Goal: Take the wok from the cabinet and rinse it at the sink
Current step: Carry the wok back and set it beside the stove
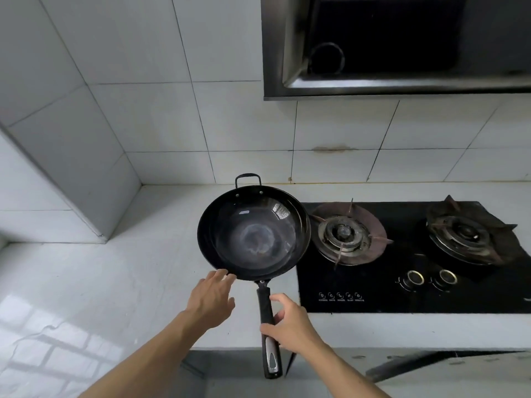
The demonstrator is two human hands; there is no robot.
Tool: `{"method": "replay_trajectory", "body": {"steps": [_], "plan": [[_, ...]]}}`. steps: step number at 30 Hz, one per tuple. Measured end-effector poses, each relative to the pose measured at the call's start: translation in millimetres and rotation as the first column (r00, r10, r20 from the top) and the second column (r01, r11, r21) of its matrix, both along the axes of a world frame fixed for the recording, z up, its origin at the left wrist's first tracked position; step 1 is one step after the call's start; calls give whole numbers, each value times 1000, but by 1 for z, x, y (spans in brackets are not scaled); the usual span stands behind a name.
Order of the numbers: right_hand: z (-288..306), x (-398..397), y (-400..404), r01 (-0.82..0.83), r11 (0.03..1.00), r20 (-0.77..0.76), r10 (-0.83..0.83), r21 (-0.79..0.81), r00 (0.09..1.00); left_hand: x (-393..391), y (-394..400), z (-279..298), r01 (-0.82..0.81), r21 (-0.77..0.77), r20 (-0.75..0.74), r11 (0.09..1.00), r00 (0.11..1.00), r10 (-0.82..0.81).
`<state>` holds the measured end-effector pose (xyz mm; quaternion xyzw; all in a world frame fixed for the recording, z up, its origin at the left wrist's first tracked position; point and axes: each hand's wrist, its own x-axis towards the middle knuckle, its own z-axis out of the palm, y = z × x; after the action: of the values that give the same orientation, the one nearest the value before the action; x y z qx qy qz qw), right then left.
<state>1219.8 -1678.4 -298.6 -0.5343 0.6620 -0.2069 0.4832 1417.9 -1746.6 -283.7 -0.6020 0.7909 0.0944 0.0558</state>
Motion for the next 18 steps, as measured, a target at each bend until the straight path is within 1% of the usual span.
{"method": "replay_trajectory", "body": {"steps": [3,7,12,14,18], "plan": [[7,11,-5,36,996,41,-39,83,998,3,-6,1,10,2,20,1000,1000,-10],[13,22,-8,52,996,18,-54,69,998,12,-14,-2,14,-38,9,999,1000,-13],[17,46,-10,47,997,7,-47,63,999,29,-23,-8,60,-49,40,997,998,-58],[18,59,-14,38,997,5,-39,63,999,34,-31,-10,51,-47,29,998,998,-49],[17,73,-34,74,996,-16,-73,48,997,42,-50,-14,35,-39,38,999,999,-34]]}}
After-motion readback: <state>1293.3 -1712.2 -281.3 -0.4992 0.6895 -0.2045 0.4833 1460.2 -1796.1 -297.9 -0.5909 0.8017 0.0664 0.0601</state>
